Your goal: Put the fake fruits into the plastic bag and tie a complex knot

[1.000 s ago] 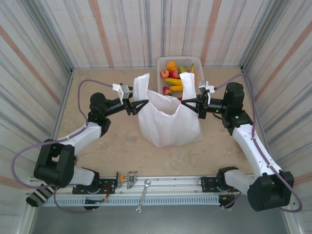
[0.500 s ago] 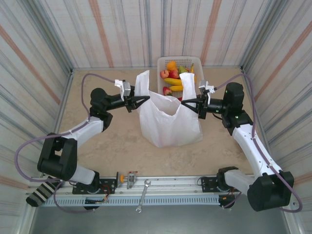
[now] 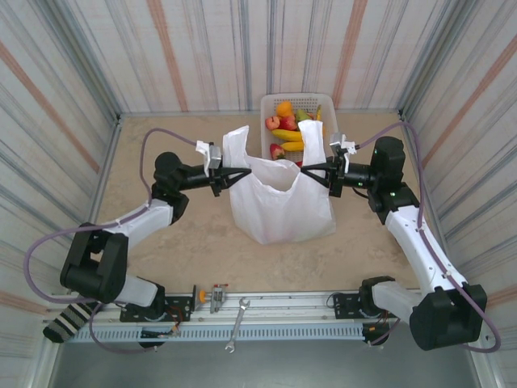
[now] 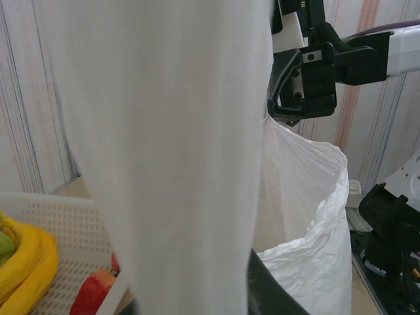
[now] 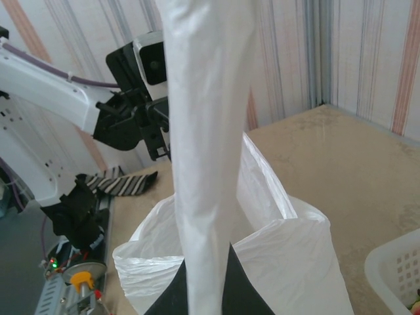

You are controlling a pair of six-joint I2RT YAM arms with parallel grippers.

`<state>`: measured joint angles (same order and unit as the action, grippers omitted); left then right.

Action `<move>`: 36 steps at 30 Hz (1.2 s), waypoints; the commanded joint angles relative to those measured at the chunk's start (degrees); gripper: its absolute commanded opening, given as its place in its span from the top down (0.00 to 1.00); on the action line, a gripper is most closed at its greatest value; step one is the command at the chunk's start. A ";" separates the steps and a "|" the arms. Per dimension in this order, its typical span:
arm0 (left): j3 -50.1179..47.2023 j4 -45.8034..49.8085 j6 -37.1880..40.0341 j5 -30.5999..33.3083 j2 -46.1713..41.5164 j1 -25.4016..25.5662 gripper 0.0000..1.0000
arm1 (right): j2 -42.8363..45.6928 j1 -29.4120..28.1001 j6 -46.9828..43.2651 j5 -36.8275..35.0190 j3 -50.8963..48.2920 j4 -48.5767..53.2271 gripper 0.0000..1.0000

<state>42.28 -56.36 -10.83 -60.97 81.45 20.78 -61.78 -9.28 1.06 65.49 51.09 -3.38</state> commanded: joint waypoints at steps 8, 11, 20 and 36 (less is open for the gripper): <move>2.54 18.96 8.07 0.86 -6.08 0.61 1.00 | 2.13 0.40 -2.92 -3.34 2.10 5.96 1.00; 3.59 29.35 11.91 2.38 -8.92 0.37 1.00 | 2.60 0.31 -8.21 -4.86 3.53 12.47 1.00; 2.23 49.15 17.23 7.85 -17.89 -0.51 1.00 | 4.01 0.89 -18.35 -11.67 4.05 24.04 1.00; 0.07 48.56 18.91 6.98 -21.60 0.56 1.00 | 8.27 4.71 -17.48 -8.26 -1.73 19.46 1.00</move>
<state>40.05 -11.03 4.43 -52.69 60.12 20.45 -54.57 -4.91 -14.55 56.86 49.50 16.45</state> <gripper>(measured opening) 0.048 0.043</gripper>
